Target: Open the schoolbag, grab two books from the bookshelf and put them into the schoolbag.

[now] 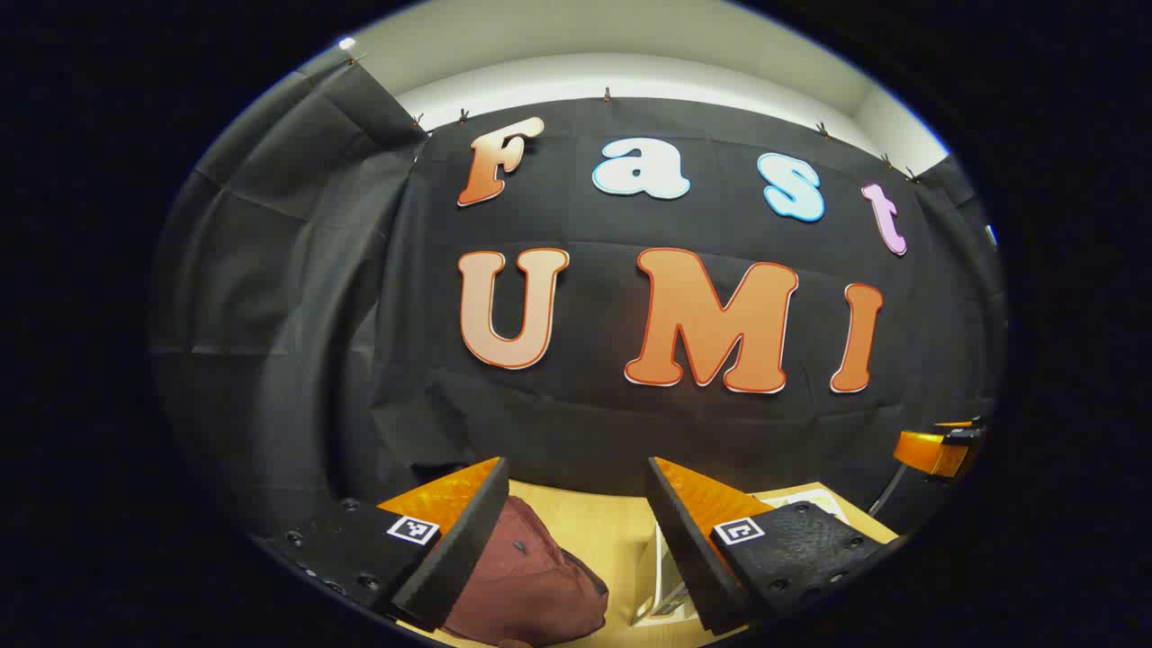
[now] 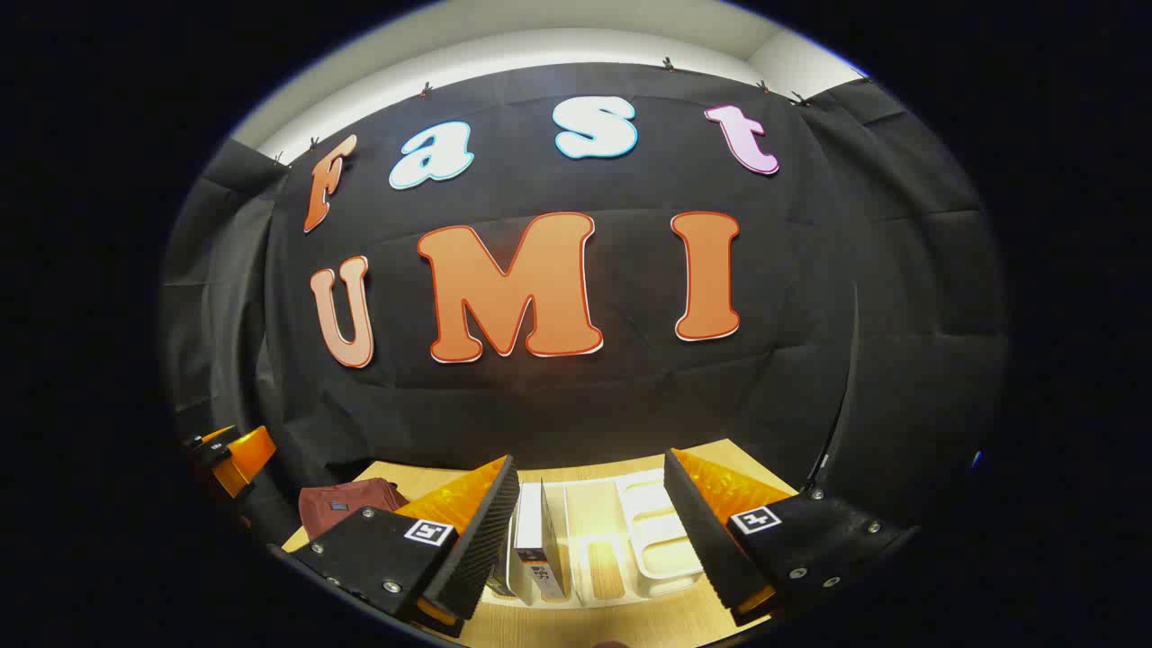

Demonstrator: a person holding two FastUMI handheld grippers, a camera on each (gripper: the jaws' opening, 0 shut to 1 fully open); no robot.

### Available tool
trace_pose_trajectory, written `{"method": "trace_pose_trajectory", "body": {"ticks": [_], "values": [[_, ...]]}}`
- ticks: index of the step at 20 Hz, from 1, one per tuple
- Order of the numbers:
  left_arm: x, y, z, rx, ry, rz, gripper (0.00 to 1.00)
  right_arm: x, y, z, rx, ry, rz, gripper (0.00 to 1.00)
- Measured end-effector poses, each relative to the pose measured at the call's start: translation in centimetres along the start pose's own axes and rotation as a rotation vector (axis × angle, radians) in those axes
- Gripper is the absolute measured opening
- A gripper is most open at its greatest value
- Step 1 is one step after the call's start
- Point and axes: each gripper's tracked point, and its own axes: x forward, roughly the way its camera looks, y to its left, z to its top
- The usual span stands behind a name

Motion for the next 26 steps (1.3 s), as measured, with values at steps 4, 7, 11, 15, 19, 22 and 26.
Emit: {"method": "trace_pose_trajectory", "body": {"ticks": [4,7,11,15,19,22,26], "values": [[1.0,0.5,-0.4,0.008,0.006,-0.007,0.94,-0.2,-1.0,0.3,-0.011,-0.016,-0.052,0.96],[1.4,1.9,-0.3,0.008,-0.001,0.050,0.95,0.0,-0.6,0.2,-0.009,-0.011,-0.054,0.96],[1.9,2.3,-1.3,0.016,0.033,0.037,0.95,0.3,-0.3,0.2,-0.001,-0.007,-0.055,0.96],[2.3,2.9,-1.8,-0.018,0.057,0.040,0.95,0.6,-0.2,0.0,-0.012,0.001,-0.060,0.96],[2.6,3.5,-2.3,-0.026,0.069,0.045,0.95,0.8,0.0,0.2,0.017,-0.003,-0.058,0.96],[2.4,3.7,-2.5,-0.021,0.070,0.033,0.95,0.9,0.2,0.0,0.005,0.005,-0.053,0.96],[2.2,4.5,-1.0,-0.018,0.000,0.042,0.95,0.9,0.3,-0.3,-0.004,0.016,-0.046,0.96]]}}
